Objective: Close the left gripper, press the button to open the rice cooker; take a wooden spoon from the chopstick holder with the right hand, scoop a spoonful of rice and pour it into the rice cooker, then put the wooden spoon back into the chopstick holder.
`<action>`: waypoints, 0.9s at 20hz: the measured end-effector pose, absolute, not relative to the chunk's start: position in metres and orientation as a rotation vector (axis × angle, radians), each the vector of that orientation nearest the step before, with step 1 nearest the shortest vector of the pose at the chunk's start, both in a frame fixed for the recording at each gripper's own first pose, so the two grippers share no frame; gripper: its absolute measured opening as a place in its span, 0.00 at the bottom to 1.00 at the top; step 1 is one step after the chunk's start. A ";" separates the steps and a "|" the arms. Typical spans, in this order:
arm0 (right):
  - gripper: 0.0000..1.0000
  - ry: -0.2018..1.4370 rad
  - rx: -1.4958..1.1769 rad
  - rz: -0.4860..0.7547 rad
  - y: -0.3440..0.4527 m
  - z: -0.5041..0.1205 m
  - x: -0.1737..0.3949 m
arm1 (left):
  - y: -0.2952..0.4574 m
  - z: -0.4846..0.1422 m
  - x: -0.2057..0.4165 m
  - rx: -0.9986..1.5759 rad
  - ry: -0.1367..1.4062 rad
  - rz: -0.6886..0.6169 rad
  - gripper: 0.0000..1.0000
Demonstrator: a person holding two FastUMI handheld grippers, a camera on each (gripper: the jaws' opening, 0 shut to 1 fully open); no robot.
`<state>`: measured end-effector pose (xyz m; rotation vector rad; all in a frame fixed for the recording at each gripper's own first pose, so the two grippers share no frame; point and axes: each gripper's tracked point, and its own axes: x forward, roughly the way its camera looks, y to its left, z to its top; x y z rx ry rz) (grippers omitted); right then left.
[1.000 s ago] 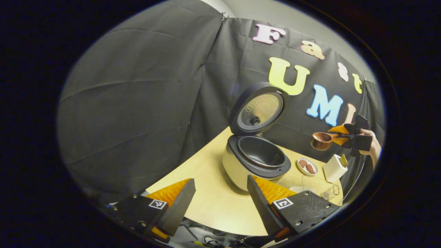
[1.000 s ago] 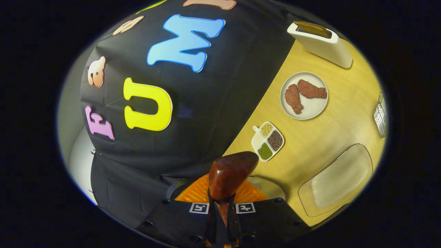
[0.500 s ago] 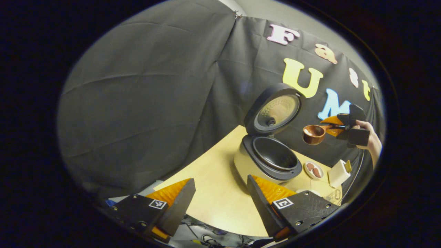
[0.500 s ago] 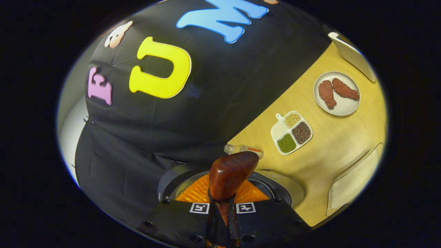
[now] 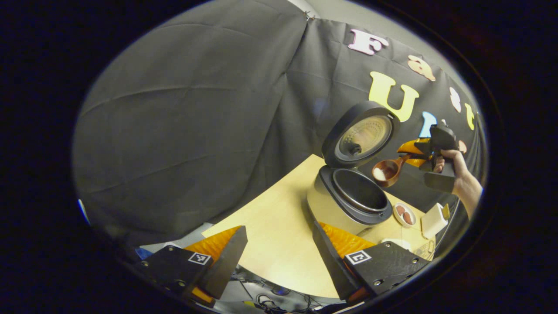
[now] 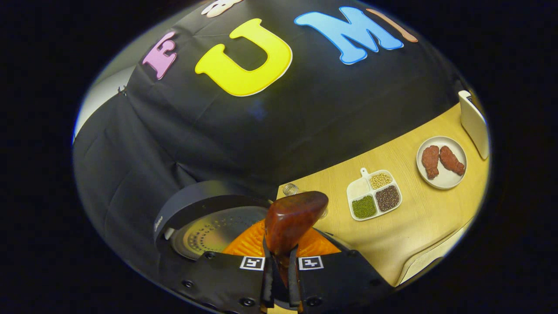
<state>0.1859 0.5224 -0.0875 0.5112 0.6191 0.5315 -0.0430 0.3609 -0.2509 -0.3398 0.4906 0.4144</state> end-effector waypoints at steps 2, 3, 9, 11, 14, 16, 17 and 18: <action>0.14 0.571 0.422 0.550 0.529 -0.095 0.184 | 0.364 -0.249 -0.044 -0.346 0.489 0.420 0.95; 0.14 0.555 0.374 0.556 0.531 -0.100 0.182 | 0.367 -0.247 -0.045 -0.341 0.487 0.424 0.95; 0.14 0.461 0.180 0.652 0.555 -0.109 0.167 | 0.376 -0.245 -0.050 -0.320 0.489 0.441 0.94; 0.14 0.437 0.125 0.662 0.558 -0.112 0.164 | 0.378 -0.245 -0.054 -0.320 0.494 0.453 0.94; 0.14 0.417 0.072 0.677 0.563 -0.115 0.161 | 0.376 -0.243 -0.058 -0.332 0.487 0.469 0.95; 0.14 0.423 0.062 0.679 0.565 -0.117 0.159 | 0.374 -0.242 -0.062 -0.329 0.486 0.471 0.95; 0.14 0.414 0.053 0.684 0.565 -0.116 0.158 | 0.373 -0.243 -0.063 -0.324 0.489 0.470 0.95; 0.14 0.402 0.038 0.688 0.565 -0.114 0.157 | 0.370 -0.243 -0.064 -0.314 0.491 0.467 0.94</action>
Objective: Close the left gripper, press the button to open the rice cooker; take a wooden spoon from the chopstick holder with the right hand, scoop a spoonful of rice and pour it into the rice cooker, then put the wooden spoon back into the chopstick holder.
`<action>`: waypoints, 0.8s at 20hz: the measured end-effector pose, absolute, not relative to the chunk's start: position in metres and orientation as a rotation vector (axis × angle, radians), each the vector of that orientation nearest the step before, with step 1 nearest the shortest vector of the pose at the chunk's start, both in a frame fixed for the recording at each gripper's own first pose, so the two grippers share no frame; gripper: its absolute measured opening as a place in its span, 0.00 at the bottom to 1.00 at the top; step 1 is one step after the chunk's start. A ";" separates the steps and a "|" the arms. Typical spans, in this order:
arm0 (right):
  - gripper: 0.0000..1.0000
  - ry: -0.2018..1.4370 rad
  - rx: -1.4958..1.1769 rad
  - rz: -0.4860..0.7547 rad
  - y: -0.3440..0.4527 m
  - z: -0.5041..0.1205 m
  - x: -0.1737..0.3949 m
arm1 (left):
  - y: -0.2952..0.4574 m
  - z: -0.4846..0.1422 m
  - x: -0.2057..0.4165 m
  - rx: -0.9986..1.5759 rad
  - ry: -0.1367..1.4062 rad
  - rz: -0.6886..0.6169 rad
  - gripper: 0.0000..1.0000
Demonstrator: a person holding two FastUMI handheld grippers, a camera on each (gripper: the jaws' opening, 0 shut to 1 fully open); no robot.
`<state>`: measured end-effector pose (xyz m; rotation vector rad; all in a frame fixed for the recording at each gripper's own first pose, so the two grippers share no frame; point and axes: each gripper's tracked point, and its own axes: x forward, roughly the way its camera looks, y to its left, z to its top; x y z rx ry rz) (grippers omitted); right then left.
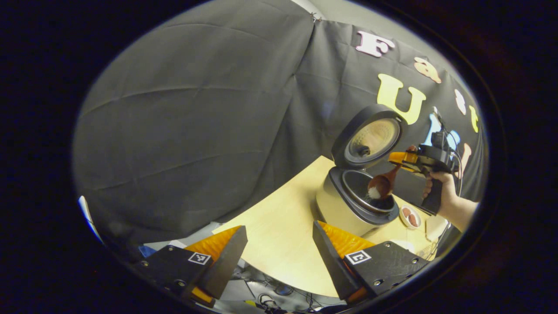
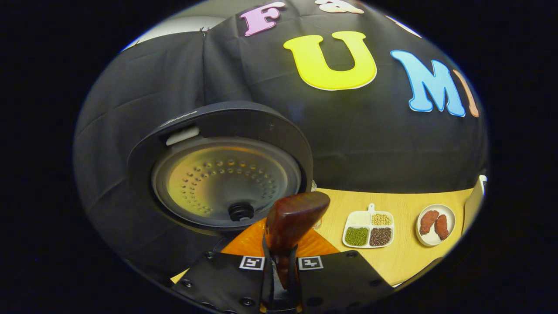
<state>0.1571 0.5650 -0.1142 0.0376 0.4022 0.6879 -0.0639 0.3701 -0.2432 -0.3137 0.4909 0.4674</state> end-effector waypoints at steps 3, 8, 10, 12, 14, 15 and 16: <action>0.14 0.374 -0.022 0.707 0.568 -0.113 0.150 | 0.366 -0.242 -0.065 -0.276 0.498 0.465 0.95; 0.14 0.329 -0.110 0.726 0.562 -0.120 0.138 | 0.356 -0.231 -0.063 -0.280 0.482 0.477 0.95; 0.14 0.311 -0.143 0.754 0.566 -0.122 0.133 | 0.348 -0.230 -0.063 -0.289 0.471 0.478 0.94; 0.14 0.275 -0.182 0.791 0.570 -0.119 0.125 | 0.344 -0.227 -0.066 -0.284 0.465 0.476 0.95; 0.14 0.207 -0.225 0.866 0.577 -0.111 0.113 | 0.338 -0.229 -0.069 -0.267 0.470 0.474 0.95; 0.14 0.167 -0.254 0.904 0.580 -0.105 0.106 | 0.335 -0.231 -0.072 -0.253 0.476 0.472 0.95; 0.14 0.131 -0.289 0.929 0.580 -0.104 0.100 | 0.333 -0.233 -0.072 -0.235 0.483 0.469 0.94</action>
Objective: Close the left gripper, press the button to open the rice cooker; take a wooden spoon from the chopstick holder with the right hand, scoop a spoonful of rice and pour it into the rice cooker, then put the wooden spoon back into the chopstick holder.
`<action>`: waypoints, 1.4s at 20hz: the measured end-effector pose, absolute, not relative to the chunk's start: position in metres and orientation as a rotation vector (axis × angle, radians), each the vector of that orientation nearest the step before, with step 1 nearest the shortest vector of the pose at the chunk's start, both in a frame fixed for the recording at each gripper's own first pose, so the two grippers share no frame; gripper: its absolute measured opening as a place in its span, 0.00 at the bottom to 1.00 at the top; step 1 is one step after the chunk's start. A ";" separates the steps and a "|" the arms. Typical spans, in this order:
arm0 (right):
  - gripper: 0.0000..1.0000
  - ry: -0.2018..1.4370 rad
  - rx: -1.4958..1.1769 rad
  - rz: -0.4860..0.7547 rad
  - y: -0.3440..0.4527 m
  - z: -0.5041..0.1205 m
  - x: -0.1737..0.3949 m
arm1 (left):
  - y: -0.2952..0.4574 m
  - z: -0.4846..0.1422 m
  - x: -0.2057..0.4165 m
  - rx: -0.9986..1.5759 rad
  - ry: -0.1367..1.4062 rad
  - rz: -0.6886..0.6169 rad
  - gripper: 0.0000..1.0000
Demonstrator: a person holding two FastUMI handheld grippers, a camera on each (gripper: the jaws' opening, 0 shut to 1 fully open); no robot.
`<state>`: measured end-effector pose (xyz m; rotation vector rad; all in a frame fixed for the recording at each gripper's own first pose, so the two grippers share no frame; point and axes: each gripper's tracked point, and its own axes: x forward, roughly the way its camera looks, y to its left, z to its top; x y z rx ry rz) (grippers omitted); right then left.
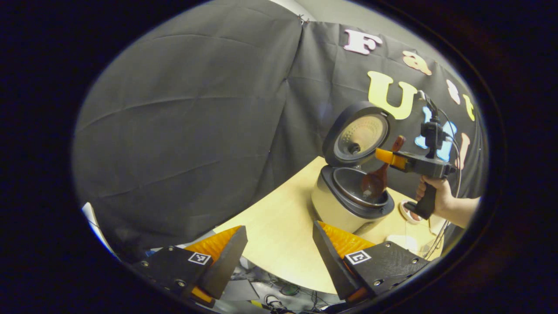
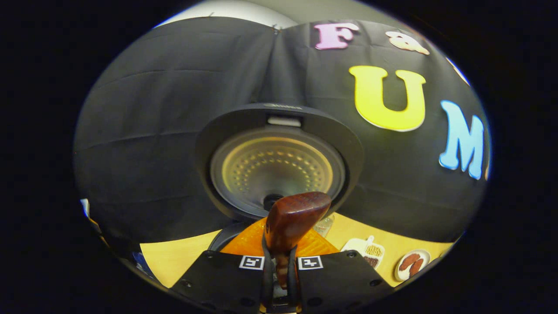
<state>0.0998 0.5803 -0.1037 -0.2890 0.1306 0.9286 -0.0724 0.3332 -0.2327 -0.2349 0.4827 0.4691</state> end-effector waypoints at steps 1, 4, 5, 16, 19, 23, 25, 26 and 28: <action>0.14 0.099 -0.332 0.942 0.580 -0.103 0.095 | 0.331 -0.233 -0.077 -0.216 0.488 0.469 0.94; 0.14 0.021 -0.451 0.979 0.582 -0.105 0.081 | 0.323 -0.228 -0.078 -0.197 0.486 0.455 0.95; 0.14 -0.003 -0.481 0.989 0.581 -0.106 0.077 | 0.319 -0.228 -0.078 -0.196 0.484 0.447 0.95; 0.14 -0.179 -0.408 0.874 0.500 -0.016 0.067 | 0.278 -0.217 -0.048 -0.165 0.465 0.366 0.95; 0.10 -0.185 -0.360 0.799 0.450 0.014 0.080 | 0.248 -0.217 -0.034 -0.167 0.463 0.314 0.95; 0.10 -0.201 -0.369 0.653 0.368 0.038 0.106 | 0.194 -0.215 -0.012 -0.142 0.474 0.214 0.95; 0.10 -0.195 -0.374 0.590 0.324 0.040 0.113 | 0.169 -0.210 -0.003 -0.120 0.471 0.177 0.95; 0.14 -0.188 -0.373 0.562 0.302 0.040 0.115 | 0.156 -0.208 0.002 -0.113 0.471 0.162 0.95; 0.14 -0.179 -0.383 0.512 0.260 0.038 0.120 | 0.132 -0.203 0.007 -0.110 0.468 0.134 0.95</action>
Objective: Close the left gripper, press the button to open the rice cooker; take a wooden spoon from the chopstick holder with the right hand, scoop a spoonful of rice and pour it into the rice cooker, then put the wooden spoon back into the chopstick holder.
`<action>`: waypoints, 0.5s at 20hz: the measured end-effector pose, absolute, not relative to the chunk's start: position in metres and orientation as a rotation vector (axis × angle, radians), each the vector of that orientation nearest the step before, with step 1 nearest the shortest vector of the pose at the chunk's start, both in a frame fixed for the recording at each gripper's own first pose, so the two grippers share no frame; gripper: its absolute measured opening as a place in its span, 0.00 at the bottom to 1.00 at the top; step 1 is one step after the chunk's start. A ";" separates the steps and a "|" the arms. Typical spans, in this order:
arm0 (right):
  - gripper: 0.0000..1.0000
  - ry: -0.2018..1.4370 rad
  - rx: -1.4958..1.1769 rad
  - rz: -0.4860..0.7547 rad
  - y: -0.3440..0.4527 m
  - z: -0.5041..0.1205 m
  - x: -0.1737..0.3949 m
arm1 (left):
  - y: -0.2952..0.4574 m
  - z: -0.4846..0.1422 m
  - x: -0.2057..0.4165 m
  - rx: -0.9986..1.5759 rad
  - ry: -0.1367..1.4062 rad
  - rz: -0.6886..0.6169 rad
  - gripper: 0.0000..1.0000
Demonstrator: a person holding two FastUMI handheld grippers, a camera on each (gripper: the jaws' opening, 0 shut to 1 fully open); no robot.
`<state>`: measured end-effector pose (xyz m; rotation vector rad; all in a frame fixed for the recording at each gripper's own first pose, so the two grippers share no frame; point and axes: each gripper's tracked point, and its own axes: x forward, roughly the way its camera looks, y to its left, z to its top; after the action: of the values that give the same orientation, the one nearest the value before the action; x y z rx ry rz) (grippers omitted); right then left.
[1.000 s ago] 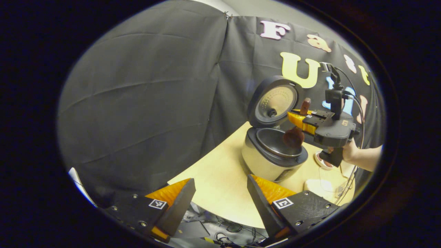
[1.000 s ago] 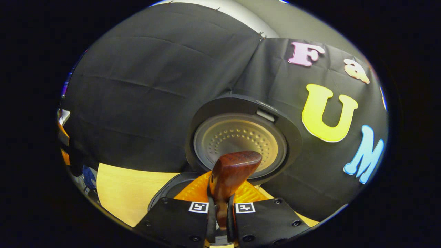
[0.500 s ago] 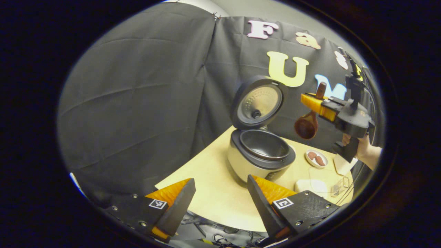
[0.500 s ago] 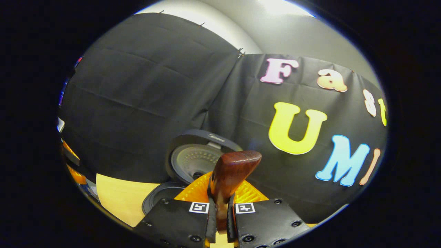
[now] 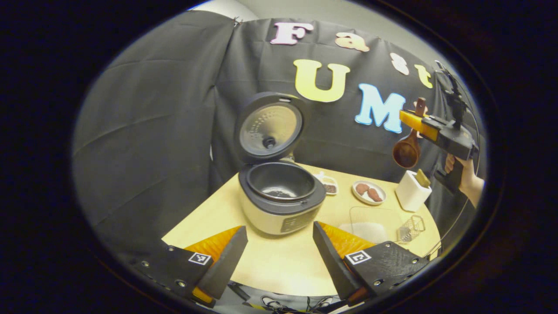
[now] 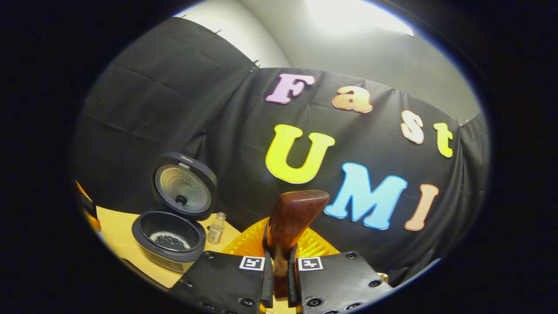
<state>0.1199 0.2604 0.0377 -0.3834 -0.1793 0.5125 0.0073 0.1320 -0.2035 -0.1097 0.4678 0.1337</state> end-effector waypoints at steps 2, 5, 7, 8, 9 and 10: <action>0.14 -0.166 -0.388 0.464 0.221 0.037 0.125 | 0.108 -0.199 0.013 -0.091 0.458 0.114 0.95; 0.14 -0.120 -0.340 0.396 0.163 0.026 0.131 | 0.067 -0.193 0.018 -0.062 0.447 0.085 0.95; 0.13 -0.071 -0.285 0.357 0.129 0.012 0.136 | 0.041 -0.191 0.019 -0.059 0.447 0.071 0.95; 0.13 -0.041 -0.255 0.342 0.113 0.003 0.137 | 0.030 -0.191 0.017 -0.057 0.450 0.068 0.95; 0.14 -0.012 -0.231 0.327 0.098 -0.008 0.137 | 0.018 -0.192 0.016 -0.053 0.454 0.068 0.96; 0.14 0.011 -0.214 0.312 0.085 -0.017 0.136 | 0.009 -0.192 0.017 -0.052 0.457 0.070 0.95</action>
<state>0.1362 0.0847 -0.0169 -0.2140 0.0115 0.3123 0.0167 0.0087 -0.1916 -0.0521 0.4571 0.0697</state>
